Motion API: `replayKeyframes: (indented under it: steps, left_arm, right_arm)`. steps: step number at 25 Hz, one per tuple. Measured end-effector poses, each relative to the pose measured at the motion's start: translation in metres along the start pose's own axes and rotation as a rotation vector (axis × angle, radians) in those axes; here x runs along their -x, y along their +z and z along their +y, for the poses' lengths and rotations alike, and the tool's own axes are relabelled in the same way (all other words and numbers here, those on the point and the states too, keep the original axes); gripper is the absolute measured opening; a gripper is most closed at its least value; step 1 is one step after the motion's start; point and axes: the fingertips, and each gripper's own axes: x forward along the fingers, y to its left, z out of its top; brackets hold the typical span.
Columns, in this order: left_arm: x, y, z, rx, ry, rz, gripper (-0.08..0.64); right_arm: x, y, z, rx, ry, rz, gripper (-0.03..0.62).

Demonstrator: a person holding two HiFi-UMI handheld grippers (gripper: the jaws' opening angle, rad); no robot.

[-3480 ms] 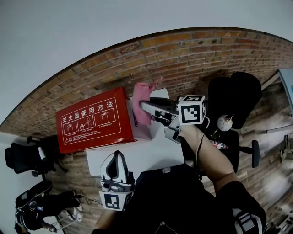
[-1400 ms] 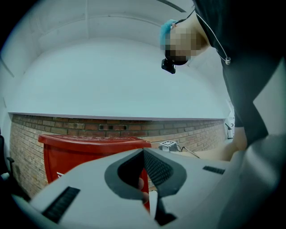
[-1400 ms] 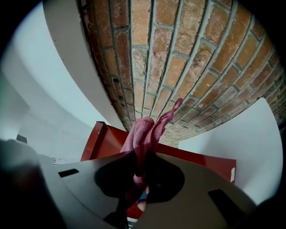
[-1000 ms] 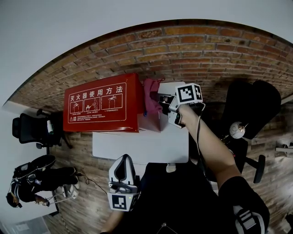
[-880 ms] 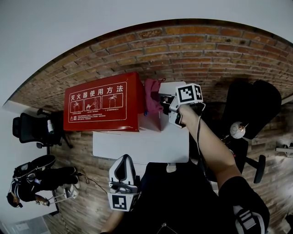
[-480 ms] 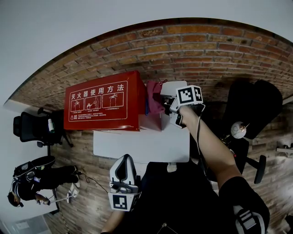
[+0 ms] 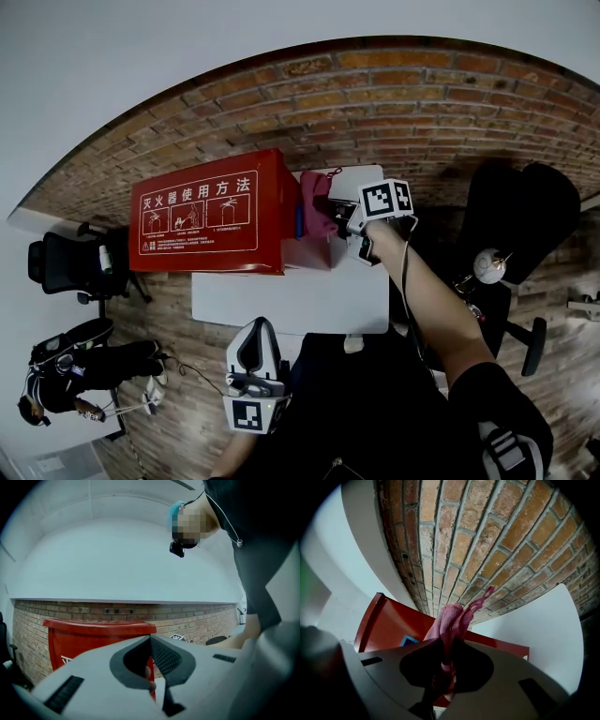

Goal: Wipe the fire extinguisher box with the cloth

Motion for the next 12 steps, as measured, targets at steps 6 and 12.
replayKeyframes:
  steps: [6,12]
  left_arm:
    - [-0.005,-0.002,0.001,0.002,-0.002,0.004,0.038]
    - [-0.008,-0.004,0.002,-0.002,-0.007,0.010,0.038]
  right_arm:
    - [-0.003,-0.001,-0.008,0.010,-0.005,0.004,0.067]
    - [-0.005,-0.005,-0.018,0.006,-0.017,0.011,0.067]
